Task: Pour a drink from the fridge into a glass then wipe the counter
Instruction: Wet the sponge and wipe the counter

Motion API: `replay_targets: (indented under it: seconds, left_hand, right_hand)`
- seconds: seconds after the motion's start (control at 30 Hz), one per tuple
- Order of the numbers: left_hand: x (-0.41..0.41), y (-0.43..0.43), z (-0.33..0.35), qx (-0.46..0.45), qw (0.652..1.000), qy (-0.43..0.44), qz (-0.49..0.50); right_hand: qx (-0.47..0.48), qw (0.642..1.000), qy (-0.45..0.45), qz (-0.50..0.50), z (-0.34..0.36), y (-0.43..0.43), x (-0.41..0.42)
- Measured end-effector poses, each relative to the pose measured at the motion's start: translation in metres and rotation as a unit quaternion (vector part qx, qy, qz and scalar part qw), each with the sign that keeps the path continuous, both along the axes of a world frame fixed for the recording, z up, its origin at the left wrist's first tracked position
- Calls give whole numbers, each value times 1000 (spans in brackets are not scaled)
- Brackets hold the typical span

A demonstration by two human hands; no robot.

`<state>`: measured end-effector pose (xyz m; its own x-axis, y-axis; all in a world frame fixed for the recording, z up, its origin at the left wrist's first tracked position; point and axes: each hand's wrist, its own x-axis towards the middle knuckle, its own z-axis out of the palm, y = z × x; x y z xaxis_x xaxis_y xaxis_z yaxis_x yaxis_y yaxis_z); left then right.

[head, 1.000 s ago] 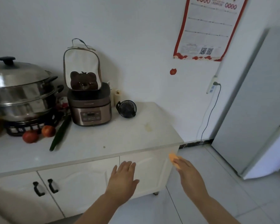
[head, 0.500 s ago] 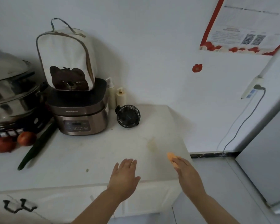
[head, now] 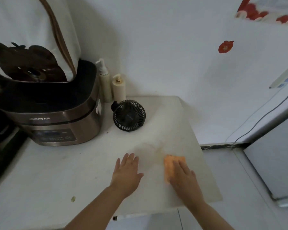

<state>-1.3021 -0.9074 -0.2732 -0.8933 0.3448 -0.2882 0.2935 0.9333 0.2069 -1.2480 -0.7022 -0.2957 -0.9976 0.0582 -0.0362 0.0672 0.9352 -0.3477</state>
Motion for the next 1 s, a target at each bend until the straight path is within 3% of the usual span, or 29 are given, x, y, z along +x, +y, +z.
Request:
replay_targets:
  seconds: [0.1,0.43,0.63,0.83,1.0]
  left_hand:
    - [-9,-2,-17,-2,1000,4,-5]
    - [-17,-12,-71,17,996,88,-26]
    - [-18,-13,-74,5,994,104,-9]
    - [-18,-14,-74,-1,994,105,-4]
    - [-18,-14,-73,14,995,101,1]
  right_hand:
    - [-20,998,-42,-50,-14,-9,0]
    - [62,990,-84,-91,-29,-15,-30]
    - [86,991,-89,-46,-32,-34,-60]
    - [97,994,-46,35,-33,-33,-33]
    - [109,993,-42,4,-31,-1,-31]
